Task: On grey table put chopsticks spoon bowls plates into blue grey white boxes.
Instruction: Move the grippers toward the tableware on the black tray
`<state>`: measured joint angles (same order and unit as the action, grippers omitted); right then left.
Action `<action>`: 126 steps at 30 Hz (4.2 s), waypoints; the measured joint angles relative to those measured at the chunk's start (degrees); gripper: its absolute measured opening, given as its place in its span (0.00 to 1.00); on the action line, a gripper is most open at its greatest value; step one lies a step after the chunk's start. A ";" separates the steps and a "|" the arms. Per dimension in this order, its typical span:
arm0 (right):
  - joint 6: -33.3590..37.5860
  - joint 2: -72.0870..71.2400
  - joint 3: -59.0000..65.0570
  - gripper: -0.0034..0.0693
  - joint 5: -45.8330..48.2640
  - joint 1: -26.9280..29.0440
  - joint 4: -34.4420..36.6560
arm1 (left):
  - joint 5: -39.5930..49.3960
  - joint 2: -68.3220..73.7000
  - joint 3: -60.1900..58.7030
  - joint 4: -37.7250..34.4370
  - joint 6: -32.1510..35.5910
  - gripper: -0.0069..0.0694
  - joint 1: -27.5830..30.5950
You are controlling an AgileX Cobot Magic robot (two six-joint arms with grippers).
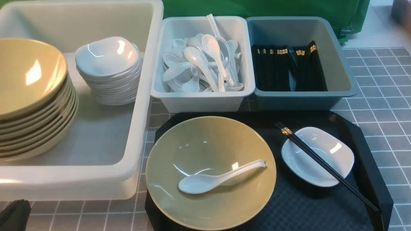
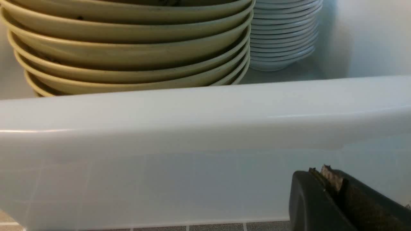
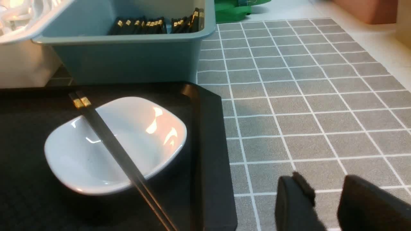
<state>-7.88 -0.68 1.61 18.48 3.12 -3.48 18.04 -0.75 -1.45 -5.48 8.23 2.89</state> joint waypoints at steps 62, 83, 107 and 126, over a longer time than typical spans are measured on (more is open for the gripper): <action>-1.34 0.00 0.00 0.38 0.00 0.00 0.00 | 0.00 0.00 0.00 0.06 -0.06 0.08 0.00; -2.99 0.00 0.00 0.38 0.00 0.00 0.00 | -0.01 0.00 0.00 0.46 -0.06 0.08 0.00; -28.01 0.00 0.00 0.38 -0.19 0.00 7.74 | -2.82 0.00 0.00 -39.77 -10.74 0.08 0.00; -33.48 0.00 0.00 0.38 0.17 -0.15 19.88 | -4.30 0.00 1.33 -57.12 -8.23 0.08 0.00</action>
<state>-41.35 -0.68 1.61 18.66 2.97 16.41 13.74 -0.75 -0.12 -62.60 0.00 2.89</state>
